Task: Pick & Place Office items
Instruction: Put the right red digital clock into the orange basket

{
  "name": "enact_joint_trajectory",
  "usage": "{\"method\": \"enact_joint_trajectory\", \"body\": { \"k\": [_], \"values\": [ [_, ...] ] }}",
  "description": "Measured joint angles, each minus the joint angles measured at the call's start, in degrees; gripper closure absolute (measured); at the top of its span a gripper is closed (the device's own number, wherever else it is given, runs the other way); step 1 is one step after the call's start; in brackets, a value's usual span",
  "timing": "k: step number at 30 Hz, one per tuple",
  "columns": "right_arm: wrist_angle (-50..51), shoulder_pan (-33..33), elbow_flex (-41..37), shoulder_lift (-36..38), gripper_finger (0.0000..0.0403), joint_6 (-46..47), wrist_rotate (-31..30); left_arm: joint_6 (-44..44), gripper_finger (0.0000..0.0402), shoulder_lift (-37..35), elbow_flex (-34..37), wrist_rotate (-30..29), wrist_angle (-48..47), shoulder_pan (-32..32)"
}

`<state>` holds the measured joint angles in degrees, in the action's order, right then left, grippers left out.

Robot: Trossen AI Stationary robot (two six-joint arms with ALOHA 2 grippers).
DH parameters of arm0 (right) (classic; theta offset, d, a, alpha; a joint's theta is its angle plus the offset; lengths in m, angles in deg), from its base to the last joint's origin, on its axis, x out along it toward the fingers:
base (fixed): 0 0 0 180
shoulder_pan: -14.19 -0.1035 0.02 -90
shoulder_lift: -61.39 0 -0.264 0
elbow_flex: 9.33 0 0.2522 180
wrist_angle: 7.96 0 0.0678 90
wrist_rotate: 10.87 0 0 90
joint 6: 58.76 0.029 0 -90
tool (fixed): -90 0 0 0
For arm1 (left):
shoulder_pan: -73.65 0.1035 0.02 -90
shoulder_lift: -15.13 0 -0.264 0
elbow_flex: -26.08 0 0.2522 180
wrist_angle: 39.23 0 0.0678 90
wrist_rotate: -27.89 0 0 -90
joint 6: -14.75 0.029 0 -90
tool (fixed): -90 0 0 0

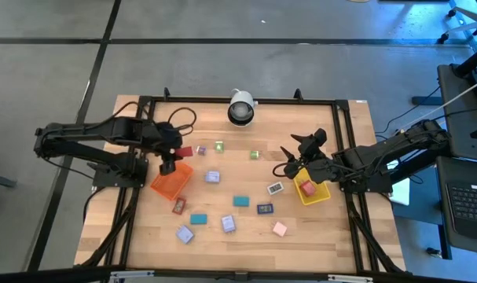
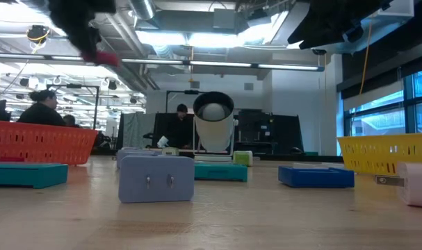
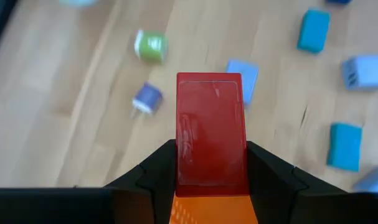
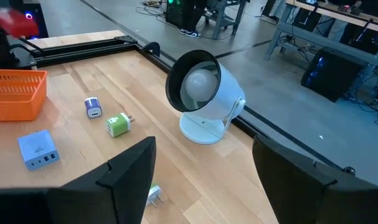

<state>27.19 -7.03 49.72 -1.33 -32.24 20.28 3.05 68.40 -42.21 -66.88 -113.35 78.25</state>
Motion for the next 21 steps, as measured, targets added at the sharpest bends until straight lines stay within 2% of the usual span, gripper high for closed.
{"method": "enact_joint_trajectory", "body": {
  "k": [10, 16, 21],
  "values": [
    [-0.4, 0.0, 0.0, 0.0, 0.0135, 0.0, 1.5, -0.6, 0.0247, -4.8, 10.4, 2.1, 6.6, 0.0],
    [-1.0, 0.0, 0.0, 0.0, 0.0135, -0.4, 2.3, -3.6, 0.0243, -9.1, 15.4, 3.4, 6.9, 0.0],
    [-0.9, 0.0, 0.0, 0.0, 0.0135, -0.4, 2.5, -6.0, 0.0242, -9.7, 18.5, 4.6, 8.0, -0.2]
  ]
}}
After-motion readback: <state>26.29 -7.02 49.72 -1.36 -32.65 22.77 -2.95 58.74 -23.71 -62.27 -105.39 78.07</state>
